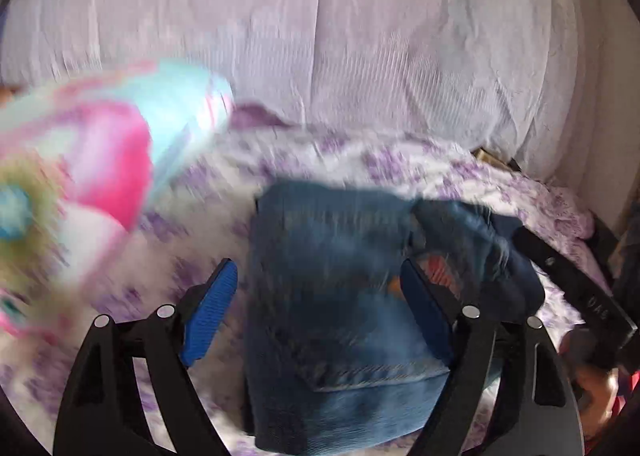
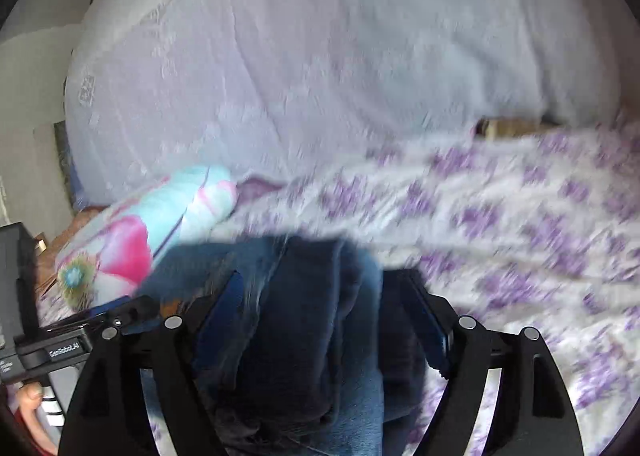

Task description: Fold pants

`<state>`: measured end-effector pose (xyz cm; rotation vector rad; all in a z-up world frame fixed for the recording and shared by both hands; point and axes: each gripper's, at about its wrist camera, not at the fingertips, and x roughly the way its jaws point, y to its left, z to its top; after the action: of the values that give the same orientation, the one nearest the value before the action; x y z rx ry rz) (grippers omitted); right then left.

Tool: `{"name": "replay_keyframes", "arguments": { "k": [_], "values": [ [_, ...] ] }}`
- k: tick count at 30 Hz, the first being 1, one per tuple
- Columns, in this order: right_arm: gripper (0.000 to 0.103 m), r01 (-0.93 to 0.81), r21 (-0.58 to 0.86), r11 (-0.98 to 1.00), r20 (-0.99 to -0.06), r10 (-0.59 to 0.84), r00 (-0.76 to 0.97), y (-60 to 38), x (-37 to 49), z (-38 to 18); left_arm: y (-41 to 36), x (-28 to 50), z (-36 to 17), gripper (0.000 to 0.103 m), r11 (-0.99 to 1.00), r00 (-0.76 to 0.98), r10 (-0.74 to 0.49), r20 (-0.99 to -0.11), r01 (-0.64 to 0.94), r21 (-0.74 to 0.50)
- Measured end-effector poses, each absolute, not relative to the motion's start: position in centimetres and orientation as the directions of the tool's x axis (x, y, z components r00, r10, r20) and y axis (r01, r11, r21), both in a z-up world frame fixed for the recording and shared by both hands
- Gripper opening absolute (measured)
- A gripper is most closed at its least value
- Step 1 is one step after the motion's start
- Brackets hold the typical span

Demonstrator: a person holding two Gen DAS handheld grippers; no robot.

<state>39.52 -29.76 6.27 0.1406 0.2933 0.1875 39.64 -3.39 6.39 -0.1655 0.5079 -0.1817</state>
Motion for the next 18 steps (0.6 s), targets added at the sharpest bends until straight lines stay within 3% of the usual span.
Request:
{"name": "replay_keyframes", "arguments": {
  "k": [3,5,7,9,11,14,18],
  "values": [
    [0.081,-0.189,0.126,0.974,-0.189,0.210,0.959,-29.1,37.9,7.9,-4.3,37.8,8.6,0.089,0.971,0.893,-0.225,-0.390,0.175,-0.161],
    [0.081,-0.266,0.165,0.950,-0.189,0.295,0.936,-28.7,38.1,8.0,-5.6,37.6,8.9,0.090,0.960,0.873,-0.279,-0.400,0.237,-0.152],
    [0.072,-0.291,0.214,0.932,-0.235,0.339,0.911,-29.0,39.0,7.5,-7.0,37.9,8.1,0.090,0.960,0.858,-0.280,-0.430,0.259,-0.109],
    [0.062,-0.225,0.221,0.949,-0.343,0.291,0.893,-29.2,41.1,5.7,-8.2,38.7,6.4,0.090,0.969,0.848,-0.233,-0.476,0.243,-0.040],
    [0.061,-0.191,0.285,0.939,-0.426,0.303,0.852,-30.0,43.2,3.0,-9.1,39.6,4.2,0.095,0.975,0.834,-0.167,-0.526,0.219,0.037],
    [0.061,-0.187,0.282,0.941,-0.422,0.296,0.857,-30.1,43.3,2.7,-10.6,38.9,3.2,0.098,0.963,0.864,-0.088,-0.495,0.200,0.179],
    [0.060,-0.203,0.207,0.957,-0.291,0.259,0.921,-28.8,40.8,5.1,-9.1,38.2,4.8,0.097,0.975,0.871,-0.160,-0.465,0.214,0.065]
  ]
}}
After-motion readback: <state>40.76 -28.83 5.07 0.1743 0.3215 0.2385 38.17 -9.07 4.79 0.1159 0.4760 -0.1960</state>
